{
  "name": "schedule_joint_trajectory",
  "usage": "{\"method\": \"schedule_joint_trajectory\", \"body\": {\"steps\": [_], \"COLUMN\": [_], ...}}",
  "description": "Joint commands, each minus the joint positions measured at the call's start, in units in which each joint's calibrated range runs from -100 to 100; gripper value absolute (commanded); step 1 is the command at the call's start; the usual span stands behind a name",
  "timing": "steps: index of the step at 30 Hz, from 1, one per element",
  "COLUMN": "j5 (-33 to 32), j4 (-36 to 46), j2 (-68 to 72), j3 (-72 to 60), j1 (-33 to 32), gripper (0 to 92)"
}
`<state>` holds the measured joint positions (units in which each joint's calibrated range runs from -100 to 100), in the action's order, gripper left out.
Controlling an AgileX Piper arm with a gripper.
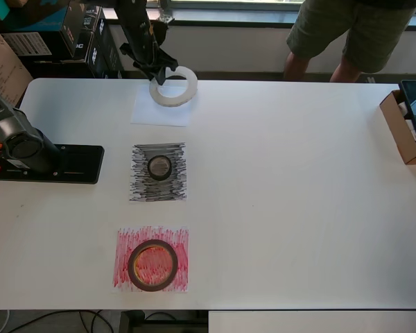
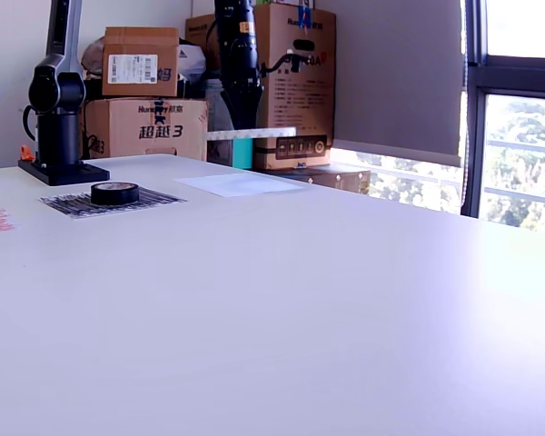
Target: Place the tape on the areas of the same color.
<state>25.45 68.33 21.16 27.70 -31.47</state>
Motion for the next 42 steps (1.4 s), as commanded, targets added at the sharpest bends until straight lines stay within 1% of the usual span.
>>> {"method": "schedule_joint_trajectory", "body": {"steps": [1,8,18,35,36,38,42], "j5": [-0.2,-0.2,-0.2,-0.2,-0.2,-0.2,0.2], "j4": [0.0,-4.6,-5.0,-5.0,-5.0,-5.0,-5.0], "j2": [4.3,4.7,3.9,4.6,4.6,4.7,4.7], "j3": [-0.2,2.9,7.8,8.1,8.1,8.1,8.2], "j1": [-0.3,-0.3,-2.1,-2.1,-2.1,-2.1,-2.1], "gripper": [6.7,6.6,6.6,7.9,9.7,16.8,40.4]}}
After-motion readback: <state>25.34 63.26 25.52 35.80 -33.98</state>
